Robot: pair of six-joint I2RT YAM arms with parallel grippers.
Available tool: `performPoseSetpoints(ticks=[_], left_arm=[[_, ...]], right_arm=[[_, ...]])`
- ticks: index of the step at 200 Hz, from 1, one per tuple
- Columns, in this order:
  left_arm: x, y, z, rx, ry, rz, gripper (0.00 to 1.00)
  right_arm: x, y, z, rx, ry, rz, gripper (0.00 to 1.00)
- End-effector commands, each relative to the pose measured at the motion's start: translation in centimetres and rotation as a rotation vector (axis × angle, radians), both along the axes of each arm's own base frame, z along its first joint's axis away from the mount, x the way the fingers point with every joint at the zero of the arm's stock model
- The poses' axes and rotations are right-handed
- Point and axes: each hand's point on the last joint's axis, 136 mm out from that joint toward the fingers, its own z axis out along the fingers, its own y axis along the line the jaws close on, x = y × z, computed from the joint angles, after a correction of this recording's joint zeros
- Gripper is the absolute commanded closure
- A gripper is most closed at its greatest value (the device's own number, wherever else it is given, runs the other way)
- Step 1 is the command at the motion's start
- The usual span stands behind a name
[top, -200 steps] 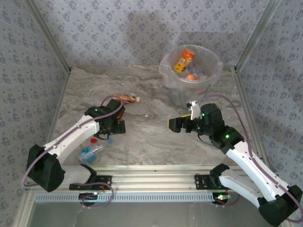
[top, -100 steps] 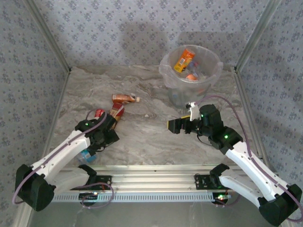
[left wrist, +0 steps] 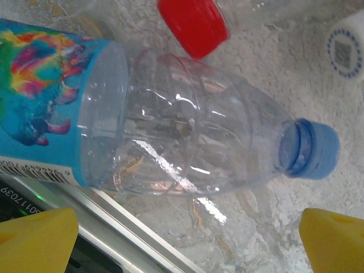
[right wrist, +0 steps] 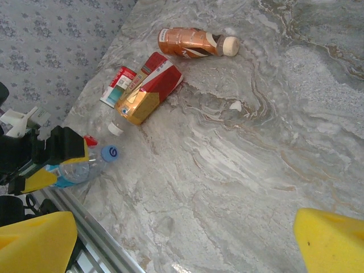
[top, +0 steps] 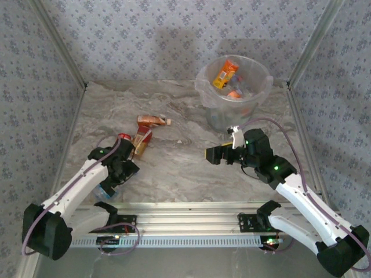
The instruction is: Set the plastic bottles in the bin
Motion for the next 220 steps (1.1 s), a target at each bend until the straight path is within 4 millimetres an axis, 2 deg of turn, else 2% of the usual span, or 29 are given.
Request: performPoseSetpoints(ticks=[1, 105, 166, 220], left_arm=[[0.4, 0.1, -0.4, -0.020, 0.012, 0.000, 0.01], [3.4, 2.6, -1.6, -0.032, -0.022, 0.108, 0.00], [3.7, 2.7, -3.0, -0.041, 0.004, 0.107, 0.00], [3.2, 2.7, -4.5, -0.039, 0.034, 0.110, 0.03]], right_arm=[[0.0, -0.1, 0.1, -0.001, -0.016, -0.007, 0.00], [-0.2, -0.1, 0.2, -0.002, -0.015, -0.005, 0.00], [-0.3, 0.0, 0.2, -0.001, -0.013, -0.001, 0.00], [-0.3, 0.0, 0.0, -0.003, -0.009, -0.003, 0.00]])
